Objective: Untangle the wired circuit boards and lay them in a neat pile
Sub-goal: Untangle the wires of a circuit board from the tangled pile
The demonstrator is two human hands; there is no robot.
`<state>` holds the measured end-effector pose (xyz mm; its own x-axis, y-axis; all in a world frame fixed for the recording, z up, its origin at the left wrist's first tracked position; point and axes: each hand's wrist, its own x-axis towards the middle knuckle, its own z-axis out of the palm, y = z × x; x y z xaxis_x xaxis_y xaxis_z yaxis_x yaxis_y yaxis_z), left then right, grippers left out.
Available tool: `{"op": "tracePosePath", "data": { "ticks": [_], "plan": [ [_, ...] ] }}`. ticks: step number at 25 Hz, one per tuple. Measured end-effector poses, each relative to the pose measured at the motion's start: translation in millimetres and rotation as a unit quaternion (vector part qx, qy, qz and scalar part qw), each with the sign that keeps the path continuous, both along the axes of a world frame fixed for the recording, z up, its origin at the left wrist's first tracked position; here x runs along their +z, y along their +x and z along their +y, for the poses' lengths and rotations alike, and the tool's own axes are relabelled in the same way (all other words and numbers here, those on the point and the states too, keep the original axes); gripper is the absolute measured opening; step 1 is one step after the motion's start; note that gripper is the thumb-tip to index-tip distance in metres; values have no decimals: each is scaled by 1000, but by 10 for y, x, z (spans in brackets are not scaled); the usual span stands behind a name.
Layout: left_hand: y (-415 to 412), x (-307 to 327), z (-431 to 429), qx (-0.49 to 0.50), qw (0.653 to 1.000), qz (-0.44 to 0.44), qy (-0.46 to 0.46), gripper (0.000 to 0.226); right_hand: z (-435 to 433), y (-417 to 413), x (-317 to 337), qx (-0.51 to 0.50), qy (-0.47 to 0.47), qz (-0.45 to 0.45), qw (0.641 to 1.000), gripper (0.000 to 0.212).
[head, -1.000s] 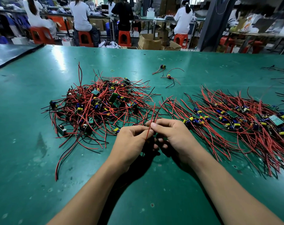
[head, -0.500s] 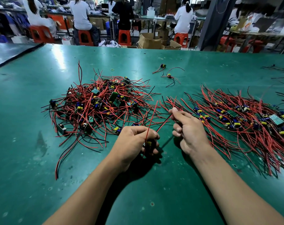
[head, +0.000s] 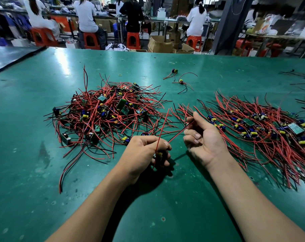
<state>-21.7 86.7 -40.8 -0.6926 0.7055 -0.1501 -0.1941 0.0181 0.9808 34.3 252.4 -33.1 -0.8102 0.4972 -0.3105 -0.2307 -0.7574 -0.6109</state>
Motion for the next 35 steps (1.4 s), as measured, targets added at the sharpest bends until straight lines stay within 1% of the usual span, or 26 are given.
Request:
{"op": "tracePosePath", "data": {
  "ticks": [3,5,7,10,12,16,20,22,24,25,26,27,28,29,32,33,35],
  "plan": [
    [-6,-8,-1,-8,1000,2,-2,27,22,5,21,7,-35,9,999,41],
    [-4,-13,-7,-12,1000,3,-1,26,31,16,27,20,-40,12,999,41],
    [-6,-15,-14,-8,1000,-2,2,26,29,28,24,23,-3,2,1000,41],
    [-22,-14,-22,10,1000,-14,12,22,23,38,9,20,91,-29,995,38],
    [-34,-11,-26,24,999,-20,21,19,5,34,-3,32,136,-42,989,38],
    [-36,-19,-1,38,998,-43,36,13,-51,25,-32,69,201,-49,976,48],
    [-63,-25,15,69,993,-71,62,10,-78,46,-71,114,243,-38,963,40],
    [-71,-11,20,91,988,-92,90,8,-108,61,-109,137,278,-48,950,35],
    [-81,8,28,111,981,-100,124,8,-160,66,-163,152,336,-59,928,24],
    [-84,27,28,118,977,-105,145,9,-195,62,-182,156,387,-65,906,14],
    [-93,37,33,127,971,-112,168,7,-233,58,-183,156,452,-73,875,5],
    [-96,57,33,137,965,-123,187,6,-266,50,-185,157,508,-75,844,2],
    [-105,56,35,150,961,-126,195,13,-306,50,-187,162,541,-71,822,4],
    [-105,60,31,158,960,-127,193,20,-343,50,-185,165,549,-66,817,10],
    [-75,36,36,172,963,-110,176,25,-437,46,-178,146,501,-42,852,20],
    [-56,32,39,177,961,-109,182,25,-466,41,-177,131,502,-40,854,23],
    [-46,27,42,193,958,-88,191,24,-514,26,-178,105,537,-47,836,32]
  ]
}}
